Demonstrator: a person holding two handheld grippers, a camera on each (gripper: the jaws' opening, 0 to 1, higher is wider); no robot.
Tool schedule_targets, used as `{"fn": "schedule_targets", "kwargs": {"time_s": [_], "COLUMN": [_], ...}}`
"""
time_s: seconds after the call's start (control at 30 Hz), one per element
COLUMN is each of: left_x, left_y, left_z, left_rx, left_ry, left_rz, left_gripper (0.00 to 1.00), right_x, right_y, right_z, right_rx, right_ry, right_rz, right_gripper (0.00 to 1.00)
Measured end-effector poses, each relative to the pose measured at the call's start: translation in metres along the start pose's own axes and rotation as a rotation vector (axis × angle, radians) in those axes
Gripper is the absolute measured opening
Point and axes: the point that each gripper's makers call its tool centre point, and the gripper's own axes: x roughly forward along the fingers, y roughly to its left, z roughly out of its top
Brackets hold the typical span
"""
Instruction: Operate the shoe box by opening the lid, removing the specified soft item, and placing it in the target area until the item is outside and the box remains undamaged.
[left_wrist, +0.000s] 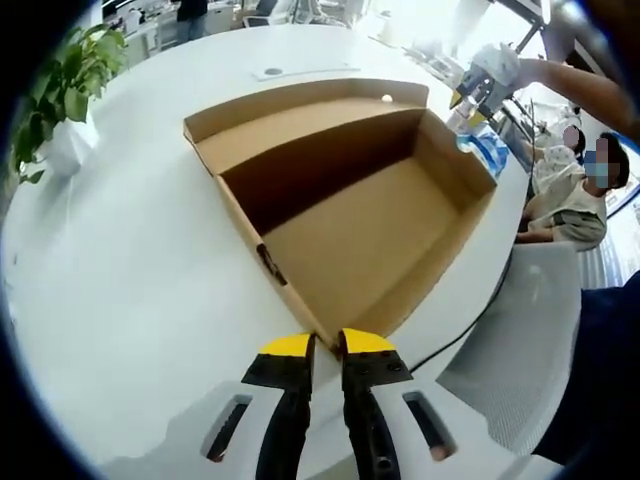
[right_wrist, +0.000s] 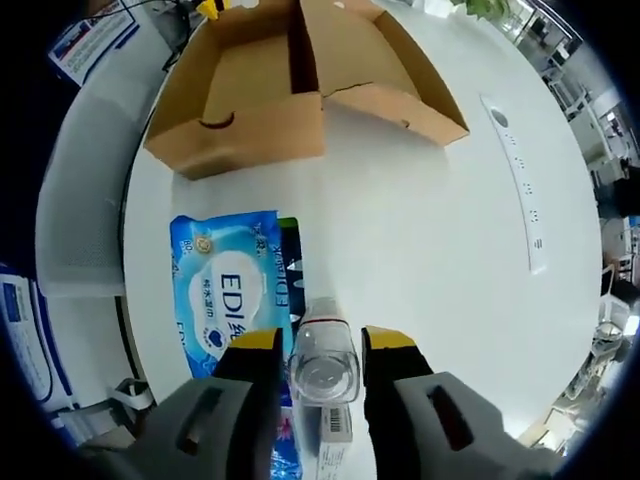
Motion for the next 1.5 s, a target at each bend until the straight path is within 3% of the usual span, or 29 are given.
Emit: {"fn": "schedule_targets", "kwargs": {"time_s": [0.37,0.57,0.97,1.27,1.37,1.4,1.5], "left_x": [-0.001,-0.001,-0.002,-0.001,-0.001,0.0,0.0], "left_y": [-0.002,-0.003,-0.003,-0.002,0.0,0.0,0.002], "left_z": [0.0,0.0,0.0,0.0,0.0,0.0,0.0], "left_rx": [0.013,0.013,0.006,-0.006,-0.011,-0.01,-0.006], "left_ry": [0.005,0.005,-0.004,-0.007,-0.003,-0.001,0.004], "left_rz": [0.004,0.008,0.02,0.03,0.032,0.032,0.039], "left_gripper": [0.07,0.07,0.07,0.06,0.06,0.06,0.06], "right_x": [-0.012,-0.032,-0.082,-0.101,-0.101,-0.103,-0.113], "right_y": [-0.003,-0.007,-0.002,0.01,0.011,0.007,-0.005], "right_z": [0.004,0.015,0.07,0.116,0.123,0.126,0.137], "right_rx": [0.031,0.095,0.132,0.194,0.203,0.199,0.285], "right_ry": [-0.037,-0.117,-0.327,-0.48,-0.489,-0.49,-0.555], "right_rz": [-0.026,-0.066,-0.202,-0.251,-0.265,-0.3,-0.35], "right_gripper": [0.3,0.32,0.3,0.29,0.27,0.25,0.22]}}
